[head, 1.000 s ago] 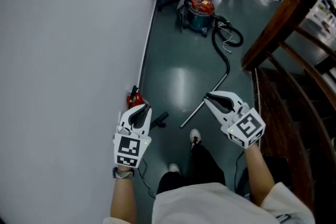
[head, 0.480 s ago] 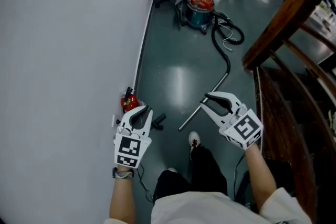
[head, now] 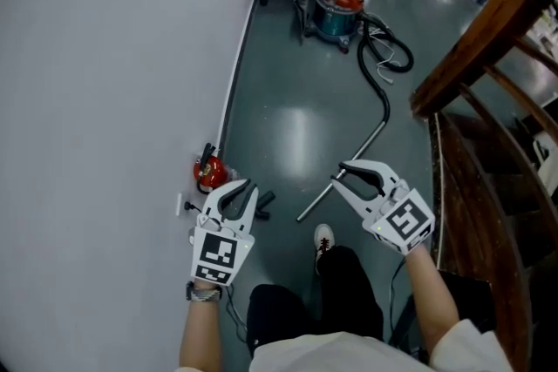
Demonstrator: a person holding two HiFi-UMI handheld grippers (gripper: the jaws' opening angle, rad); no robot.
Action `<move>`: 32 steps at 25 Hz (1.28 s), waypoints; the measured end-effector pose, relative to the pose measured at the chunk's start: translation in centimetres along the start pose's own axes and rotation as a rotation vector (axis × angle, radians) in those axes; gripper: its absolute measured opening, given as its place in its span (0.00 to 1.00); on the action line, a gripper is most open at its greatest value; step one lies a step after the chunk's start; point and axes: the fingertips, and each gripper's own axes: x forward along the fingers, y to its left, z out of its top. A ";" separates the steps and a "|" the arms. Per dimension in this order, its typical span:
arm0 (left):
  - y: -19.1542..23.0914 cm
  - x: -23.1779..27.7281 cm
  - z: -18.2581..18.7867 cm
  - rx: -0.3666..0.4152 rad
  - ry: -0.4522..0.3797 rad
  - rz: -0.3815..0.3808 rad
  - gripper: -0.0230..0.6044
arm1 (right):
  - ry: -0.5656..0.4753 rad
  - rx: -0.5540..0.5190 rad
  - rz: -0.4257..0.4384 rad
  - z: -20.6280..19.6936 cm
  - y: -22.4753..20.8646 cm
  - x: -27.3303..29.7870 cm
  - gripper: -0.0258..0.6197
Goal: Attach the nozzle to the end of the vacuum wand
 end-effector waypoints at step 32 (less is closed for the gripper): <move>-0.8 14.1 -28.0 0.073 0.014 -0.001 0.11 | 0.032 -0.115 0.098 -29.5 1.1 13.1 0.20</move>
